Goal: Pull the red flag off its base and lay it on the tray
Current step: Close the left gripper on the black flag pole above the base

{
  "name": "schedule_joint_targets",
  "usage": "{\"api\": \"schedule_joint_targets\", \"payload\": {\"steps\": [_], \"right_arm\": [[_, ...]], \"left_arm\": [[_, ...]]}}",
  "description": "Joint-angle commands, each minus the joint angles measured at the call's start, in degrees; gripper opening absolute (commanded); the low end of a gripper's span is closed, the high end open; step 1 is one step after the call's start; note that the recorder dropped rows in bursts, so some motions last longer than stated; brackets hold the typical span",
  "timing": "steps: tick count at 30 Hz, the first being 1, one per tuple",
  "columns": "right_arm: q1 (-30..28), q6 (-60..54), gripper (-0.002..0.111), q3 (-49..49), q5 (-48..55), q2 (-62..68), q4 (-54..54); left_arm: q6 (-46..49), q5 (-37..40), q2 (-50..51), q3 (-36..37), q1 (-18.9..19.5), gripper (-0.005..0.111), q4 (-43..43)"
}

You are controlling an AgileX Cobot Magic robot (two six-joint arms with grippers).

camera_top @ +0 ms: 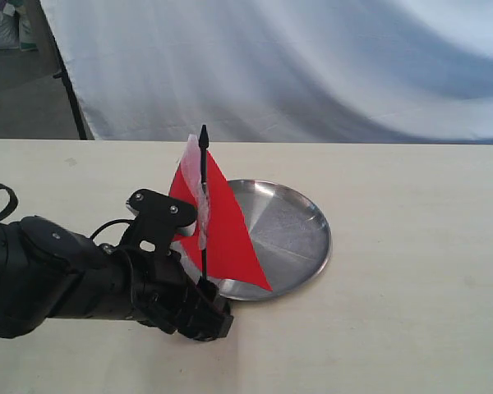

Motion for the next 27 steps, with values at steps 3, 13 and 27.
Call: {"api": "schedule_joint_targets", "payload": {"steps": [3,13,27], "right_arm": [[0.12,-0.04,0.000,0.18,0.04,-0.26,0.06],[0.12,-0.04,0.000,0.18,0.04,-0.26,0.06],[0.12,-0.04,0.000,0.18,-0.06,-0.26,0.06]], "left_arm": [[-1.11,0.00,-0.04,-1.54,-0.34,0.060,-0.35],[-1.54,-0.40,-0.04,-1.66,-0.34,0.060,-0.35],[-1.54,0.00,-0.04,-3.45,-0.34,0.000,-0.35]]}}
